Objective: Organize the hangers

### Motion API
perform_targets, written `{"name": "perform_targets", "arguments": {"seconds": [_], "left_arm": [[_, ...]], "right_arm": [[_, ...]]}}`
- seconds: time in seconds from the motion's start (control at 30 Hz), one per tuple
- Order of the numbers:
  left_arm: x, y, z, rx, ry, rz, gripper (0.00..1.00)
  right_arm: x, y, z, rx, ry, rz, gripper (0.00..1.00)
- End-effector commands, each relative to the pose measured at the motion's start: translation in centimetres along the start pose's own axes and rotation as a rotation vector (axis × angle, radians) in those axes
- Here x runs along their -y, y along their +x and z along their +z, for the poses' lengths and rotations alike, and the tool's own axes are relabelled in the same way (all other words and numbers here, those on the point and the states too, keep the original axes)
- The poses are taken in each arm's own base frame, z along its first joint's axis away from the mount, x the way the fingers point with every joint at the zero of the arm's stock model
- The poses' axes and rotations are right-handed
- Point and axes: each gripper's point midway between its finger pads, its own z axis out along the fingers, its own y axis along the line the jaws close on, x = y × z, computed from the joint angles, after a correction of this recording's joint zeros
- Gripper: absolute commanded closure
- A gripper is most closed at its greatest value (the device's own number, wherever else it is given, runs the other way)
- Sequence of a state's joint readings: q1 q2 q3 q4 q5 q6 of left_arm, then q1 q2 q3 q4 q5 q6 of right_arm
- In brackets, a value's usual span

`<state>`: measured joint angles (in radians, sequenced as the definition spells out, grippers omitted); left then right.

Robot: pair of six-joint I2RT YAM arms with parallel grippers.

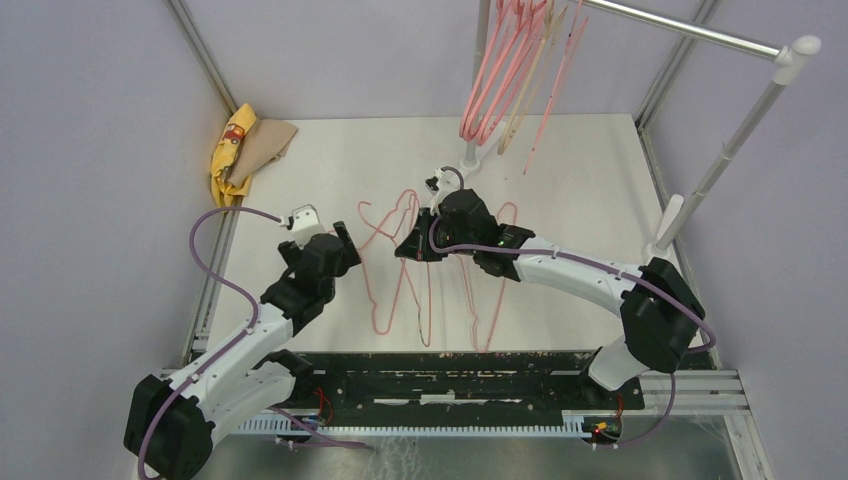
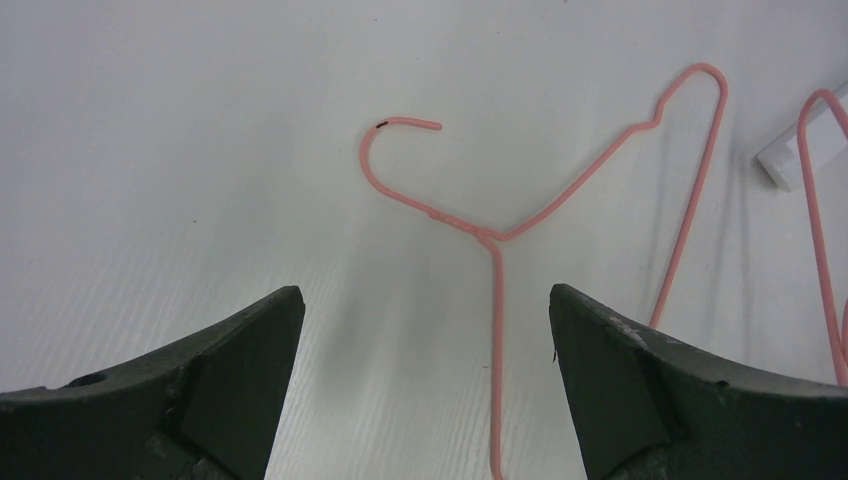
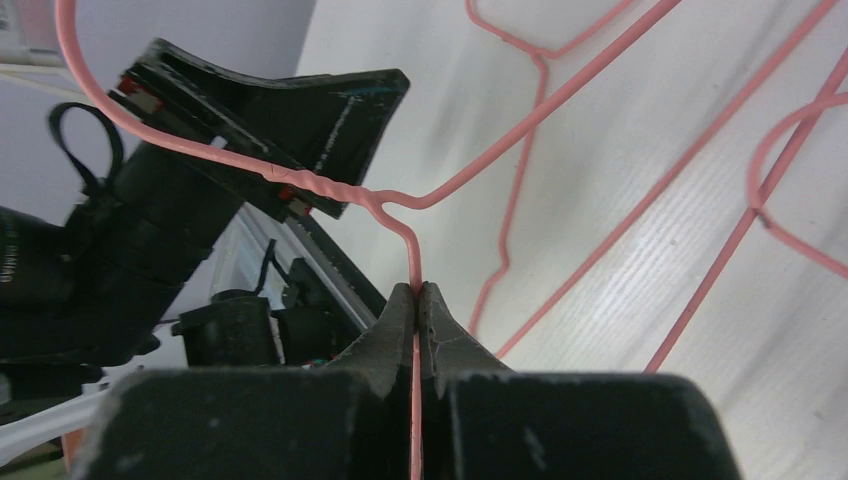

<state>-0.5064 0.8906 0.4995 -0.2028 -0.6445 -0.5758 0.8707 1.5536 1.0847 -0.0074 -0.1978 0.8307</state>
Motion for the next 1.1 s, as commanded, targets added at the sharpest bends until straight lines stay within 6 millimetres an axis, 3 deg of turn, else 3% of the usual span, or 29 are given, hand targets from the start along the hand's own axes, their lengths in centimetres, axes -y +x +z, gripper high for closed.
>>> {"name": "perform_targets", "arguments": {"seconds": [0.0, 0.17, 0.27, 0.47, 0.6, 0.67, 0.93, 1.07], "left_arm": [[-0.1, -1.0, -0.2, 0.027, -0.029, -0.066, 0.01], [-0.1, -0.8, -0.3, 0.019, -0.022, -0.07, 0.01], [-0.1, -0.7, -0.3, 0.018, -0.019, -0.077, 0.01], [0.2, -0.1, 0.1, 0.002, -0.014, -0.065, 0.01], [0.7, 0.1, 0.4, -0.016, -0.002, -0.053, 0.01], [0.9, 0.4, 0.5, -0.023, 0.006, -0.051, 0.01], [1.9, 0.9, 1.0, -0.044, 0.037, -0.055, 0.01], [2.1, 0.6, 0.9, -0.034, 0.053, -0.061, 0.01]], "right_arm": [[-4.5, -3.1, -1.9, 0.099, -0.177, 0.032, 0.99], [-7.2, -4.5, -4.1, 0.123, -0.31, 0.052, 0.99], [-9.2, -5.1, -6.4, 0.144, -0.375, 0.039, 0.99], [-11.5, -6.9, -14.2, 0.241, -0.344, -0.074, 0.99], [-9.8, -7.3, -19.8, 0.332, -0.211, -0.119, 0.99], [-9.2, -7.0, -21.4, 0.351, -0.182, -0.119, 0.99], [-6.8, -4.2, -26.1, 0.336, -0.095, -0.066, 0.99], [-4.9, -2.5, -27.3, 0.324, -0.047, -0.033, 0.99]]}}
